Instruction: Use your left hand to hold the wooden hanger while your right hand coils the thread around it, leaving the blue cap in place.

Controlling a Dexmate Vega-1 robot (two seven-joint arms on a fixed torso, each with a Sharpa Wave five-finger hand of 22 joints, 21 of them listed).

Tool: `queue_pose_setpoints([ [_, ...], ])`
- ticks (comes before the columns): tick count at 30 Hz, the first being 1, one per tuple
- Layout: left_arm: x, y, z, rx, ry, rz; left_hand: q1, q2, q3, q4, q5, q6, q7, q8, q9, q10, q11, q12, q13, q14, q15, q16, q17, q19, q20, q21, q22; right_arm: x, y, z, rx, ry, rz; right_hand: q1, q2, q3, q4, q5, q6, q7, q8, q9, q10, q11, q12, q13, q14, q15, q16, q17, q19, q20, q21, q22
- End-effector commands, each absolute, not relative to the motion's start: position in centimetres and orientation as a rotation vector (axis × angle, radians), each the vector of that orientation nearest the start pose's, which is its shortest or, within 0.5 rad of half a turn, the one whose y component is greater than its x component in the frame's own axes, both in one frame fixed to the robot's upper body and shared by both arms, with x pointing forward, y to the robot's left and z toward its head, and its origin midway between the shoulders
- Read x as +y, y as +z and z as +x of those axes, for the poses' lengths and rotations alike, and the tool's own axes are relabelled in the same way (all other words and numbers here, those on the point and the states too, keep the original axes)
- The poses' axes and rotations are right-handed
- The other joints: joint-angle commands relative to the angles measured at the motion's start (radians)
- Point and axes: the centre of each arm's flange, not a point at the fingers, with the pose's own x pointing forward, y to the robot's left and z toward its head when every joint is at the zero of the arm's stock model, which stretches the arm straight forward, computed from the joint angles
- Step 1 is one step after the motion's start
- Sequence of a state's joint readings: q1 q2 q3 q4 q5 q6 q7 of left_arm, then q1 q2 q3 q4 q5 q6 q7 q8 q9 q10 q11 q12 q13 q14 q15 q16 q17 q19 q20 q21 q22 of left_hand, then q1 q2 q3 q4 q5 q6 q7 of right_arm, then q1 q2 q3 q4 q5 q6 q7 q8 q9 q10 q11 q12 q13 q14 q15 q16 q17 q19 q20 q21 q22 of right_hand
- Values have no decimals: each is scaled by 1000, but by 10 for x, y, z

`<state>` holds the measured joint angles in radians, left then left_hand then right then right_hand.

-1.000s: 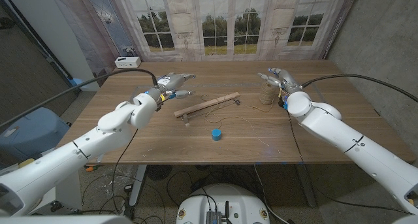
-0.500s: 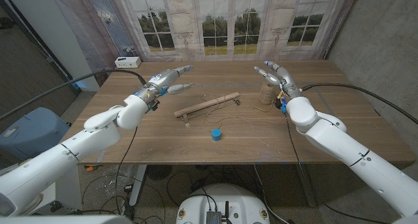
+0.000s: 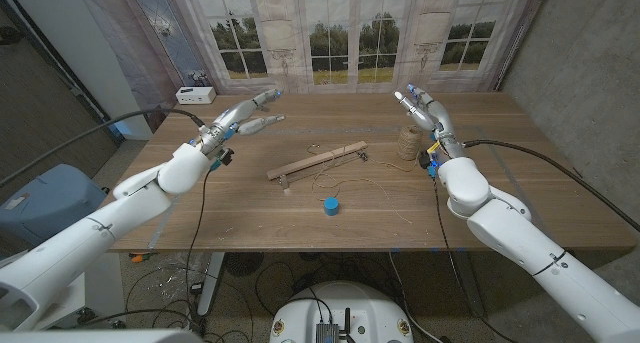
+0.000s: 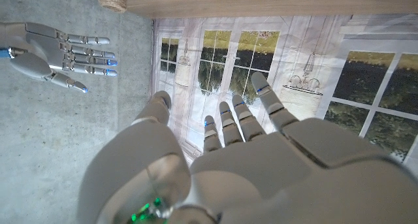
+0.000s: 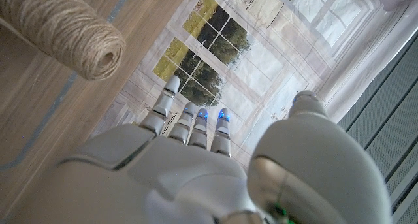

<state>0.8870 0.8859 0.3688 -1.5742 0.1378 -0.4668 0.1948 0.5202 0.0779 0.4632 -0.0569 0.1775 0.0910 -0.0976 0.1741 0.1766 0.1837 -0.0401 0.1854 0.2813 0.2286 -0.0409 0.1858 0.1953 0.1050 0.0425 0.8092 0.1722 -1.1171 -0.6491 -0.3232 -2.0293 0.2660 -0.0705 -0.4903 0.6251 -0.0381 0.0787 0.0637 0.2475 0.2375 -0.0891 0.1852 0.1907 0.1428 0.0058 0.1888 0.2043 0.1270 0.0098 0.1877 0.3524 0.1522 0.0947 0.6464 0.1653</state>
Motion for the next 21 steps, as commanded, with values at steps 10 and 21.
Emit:
queue_pose_setpoints([
  [10,314,34,587,-926,-151,572,-49,31,-8,18,-3,-91,31,-12,-1,-2,22,10,-26,0,15,8,-7,15,-6,-21,2,-240,-5,522,-805,-119,-77,-5,17,3,-9,2,27,24,11,-2,32,13,12,-7,7,12,9,-34,-17,-18,-40,2],
  [21,302,36,561,-906,-90,550,-54,43,-3,17,-2,-105,44,-5,-2,-4,35,12,-35,1,28,9,-10,23,2,-26,3,-224,-10,519,-944,-19,-76,-11,20,0,-11,0,29,24,11,-2,51,20,18,-7,24,18,17,-47,5,-17,-44,3],
])
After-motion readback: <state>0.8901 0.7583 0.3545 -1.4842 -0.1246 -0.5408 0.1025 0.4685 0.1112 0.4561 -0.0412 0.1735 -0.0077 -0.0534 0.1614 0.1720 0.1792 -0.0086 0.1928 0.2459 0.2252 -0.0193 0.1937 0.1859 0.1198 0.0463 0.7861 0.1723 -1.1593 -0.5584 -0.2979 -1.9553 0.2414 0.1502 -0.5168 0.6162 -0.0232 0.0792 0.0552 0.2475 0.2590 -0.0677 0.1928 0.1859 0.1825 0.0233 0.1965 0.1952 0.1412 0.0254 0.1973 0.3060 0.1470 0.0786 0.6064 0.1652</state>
